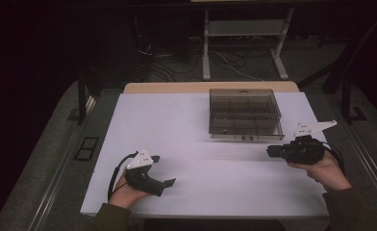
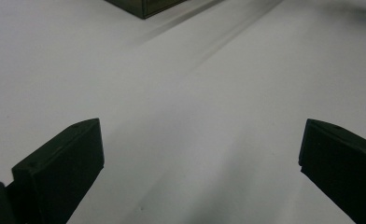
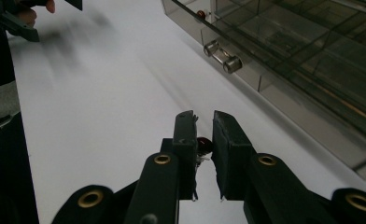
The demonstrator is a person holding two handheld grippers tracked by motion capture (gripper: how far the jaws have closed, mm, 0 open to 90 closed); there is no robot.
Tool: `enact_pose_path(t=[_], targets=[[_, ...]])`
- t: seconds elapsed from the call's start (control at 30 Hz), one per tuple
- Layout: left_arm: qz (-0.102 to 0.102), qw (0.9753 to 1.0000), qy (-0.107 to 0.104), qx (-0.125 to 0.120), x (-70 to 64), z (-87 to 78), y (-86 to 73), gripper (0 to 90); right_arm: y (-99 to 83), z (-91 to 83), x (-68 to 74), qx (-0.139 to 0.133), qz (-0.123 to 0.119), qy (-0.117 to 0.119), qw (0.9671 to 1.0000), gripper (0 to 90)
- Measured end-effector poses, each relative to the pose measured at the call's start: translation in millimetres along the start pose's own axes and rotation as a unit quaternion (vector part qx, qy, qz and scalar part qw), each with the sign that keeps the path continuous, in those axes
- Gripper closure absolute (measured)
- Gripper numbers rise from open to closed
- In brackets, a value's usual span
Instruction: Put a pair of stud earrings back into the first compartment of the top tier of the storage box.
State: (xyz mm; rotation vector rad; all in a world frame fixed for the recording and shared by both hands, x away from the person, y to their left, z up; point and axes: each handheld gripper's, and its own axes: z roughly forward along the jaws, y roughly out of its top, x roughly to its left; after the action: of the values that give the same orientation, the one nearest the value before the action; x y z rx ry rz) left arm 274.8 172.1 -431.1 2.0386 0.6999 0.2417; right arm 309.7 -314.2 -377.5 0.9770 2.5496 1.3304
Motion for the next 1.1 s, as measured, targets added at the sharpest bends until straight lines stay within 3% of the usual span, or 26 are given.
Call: enact_pose_path(t=[0.57, 1.1], targets=[[-0.001, 1.0000, 0.005, -0.005, -0.8, 1.5, 2.9, 0.0, 53.6, 17.1, -8.1, -0.023, -0.017, 0.008, 0.9996, 78.4], [0.000, 0.9999, -0.002, -0.011, -0.6, 2.6, 4.8, 0.0, 90.4, 53.7, -9.0, -0.025, -0.021, 0.003, 0.9995, 78.4]])
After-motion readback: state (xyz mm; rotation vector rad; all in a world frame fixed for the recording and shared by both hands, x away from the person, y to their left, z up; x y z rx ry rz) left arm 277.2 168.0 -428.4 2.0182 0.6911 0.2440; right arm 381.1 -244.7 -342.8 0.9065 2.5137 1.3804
